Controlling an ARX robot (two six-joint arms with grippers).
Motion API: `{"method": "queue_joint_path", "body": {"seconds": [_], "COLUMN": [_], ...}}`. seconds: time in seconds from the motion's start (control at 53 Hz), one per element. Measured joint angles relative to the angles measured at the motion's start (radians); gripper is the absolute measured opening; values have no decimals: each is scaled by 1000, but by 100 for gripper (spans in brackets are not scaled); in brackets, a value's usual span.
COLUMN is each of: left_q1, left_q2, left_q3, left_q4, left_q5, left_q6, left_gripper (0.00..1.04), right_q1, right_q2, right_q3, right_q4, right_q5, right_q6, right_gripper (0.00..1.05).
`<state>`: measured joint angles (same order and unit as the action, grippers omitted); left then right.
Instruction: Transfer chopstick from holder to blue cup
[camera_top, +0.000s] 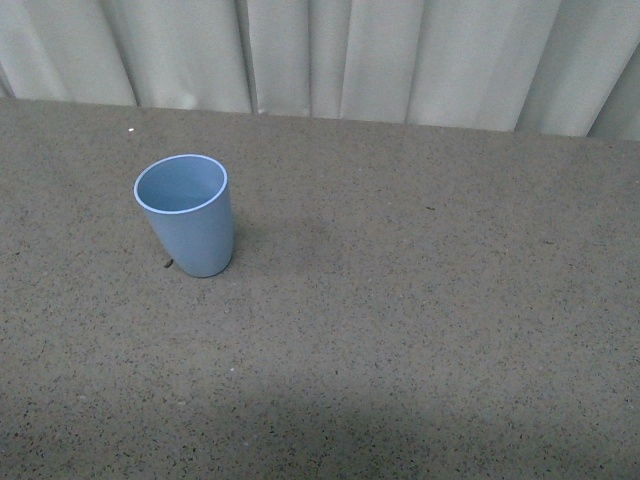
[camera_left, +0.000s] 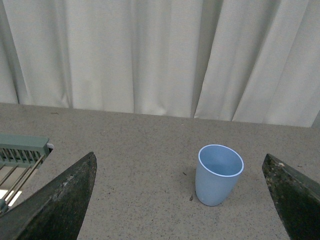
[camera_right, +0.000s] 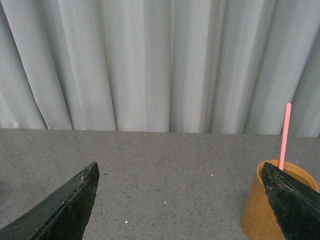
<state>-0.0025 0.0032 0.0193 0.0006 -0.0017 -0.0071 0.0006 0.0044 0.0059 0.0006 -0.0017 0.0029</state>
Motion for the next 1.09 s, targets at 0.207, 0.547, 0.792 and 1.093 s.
{"method": "queue_joint_path", "body": {"seconds": [0.207,0.547,0.792,1.093], "left_q1": [0,0,0,0], "left_q2": [0,0,0,0], "left_q3": [0,0,0,0], "left_q4": [0,0,0,0], "left_q5": [0,0,0,0], "left_q6": [0,0,0,0], "left_gripper": [98,98,98,98], "right_q1": [0,0,0,0], "right_q2": [0,0,0,0], "right_q3": [0,0,0,0], "right_q4": [0,0,0,0], "right_q5": [0,0,0,0], "right_q6": [0,0,0,0], "right_gripper": [95,95,95,95]}}
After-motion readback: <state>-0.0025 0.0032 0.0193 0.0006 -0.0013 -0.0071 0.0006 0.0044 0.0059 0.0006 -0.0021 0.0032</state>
